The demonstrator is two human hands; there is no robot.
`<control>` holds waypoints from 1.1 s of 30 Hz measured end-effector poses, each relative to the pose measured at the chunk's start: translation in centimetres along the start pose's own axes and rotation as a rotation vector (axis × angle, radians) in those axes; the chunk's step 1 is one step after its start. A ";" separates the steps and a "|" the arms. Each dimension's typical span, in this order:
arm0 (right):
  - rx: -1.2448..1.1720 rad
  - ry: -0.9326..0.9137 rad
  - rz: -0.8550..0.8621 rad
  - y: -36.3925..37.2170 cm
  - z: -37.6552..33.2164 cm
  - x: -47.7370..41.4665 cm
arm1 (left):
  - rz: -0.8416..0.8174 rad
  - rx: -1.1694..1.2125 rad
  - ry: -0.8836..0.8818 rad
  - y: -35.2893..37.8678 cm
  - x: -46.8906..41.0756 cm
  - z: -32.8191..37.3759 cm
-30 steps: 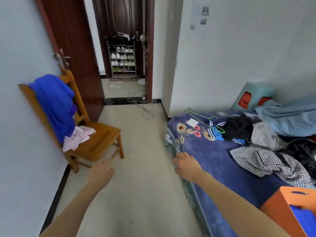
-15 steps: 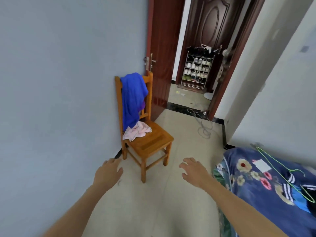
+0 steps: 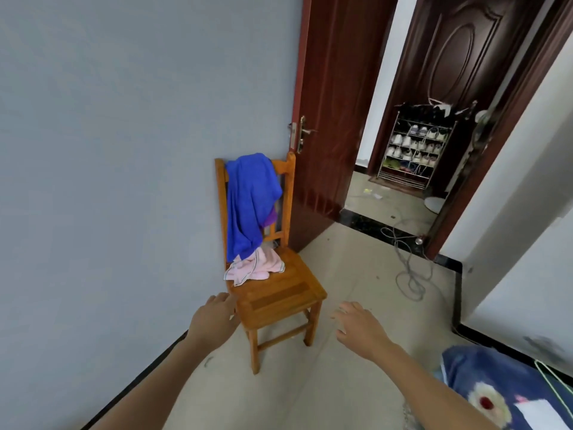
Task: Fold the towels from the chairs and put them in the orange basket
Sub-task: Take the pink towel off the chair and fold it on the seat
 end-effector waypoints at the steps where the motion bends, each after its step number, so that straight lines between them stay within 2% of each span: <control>1: -0.007 -0.003 0.003 -0.3 1.2 -0.5 | -0.005 0.010 -0.010 0.4 -0.5 0.8; 7: -0.036 -0.051 -0.027 0.5 5.1 -5.5 | -0.102 -0.014 -0.171 4.1 -2.1 -0.3; 16: -0.019 -0.143 -0.083 0.5 5.5 -18.0 | -0.074 -0.013 -0.305 5.2 -11.4 -6.0; 23: -0.018 -0.102 -0.128 -0.2 7.4 -26.6 | -0.155 0.089 -0.269 7.8 -22.5 -5.4; 28: -0.041 -0.104 -0.201 1.7 9.1 -29.4 | -0.266 0.092 -0.245 11.3 -25.7 -3.8; 33: -0.034 -0.139 -0.235 2.3 13.5 -33.7 | -0.337 0.092 -0.310 13.9 -28.7 -2.9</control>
Point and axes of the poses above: each hand's wrist, its own x-axis away from the middle knuckle, its own y-axis out of the palm, z = x × y, the point moved 7 cm from there along -x, towards the middle knuckle, and after that the axes turned 1 degree about -y, right-handed, at the moved point
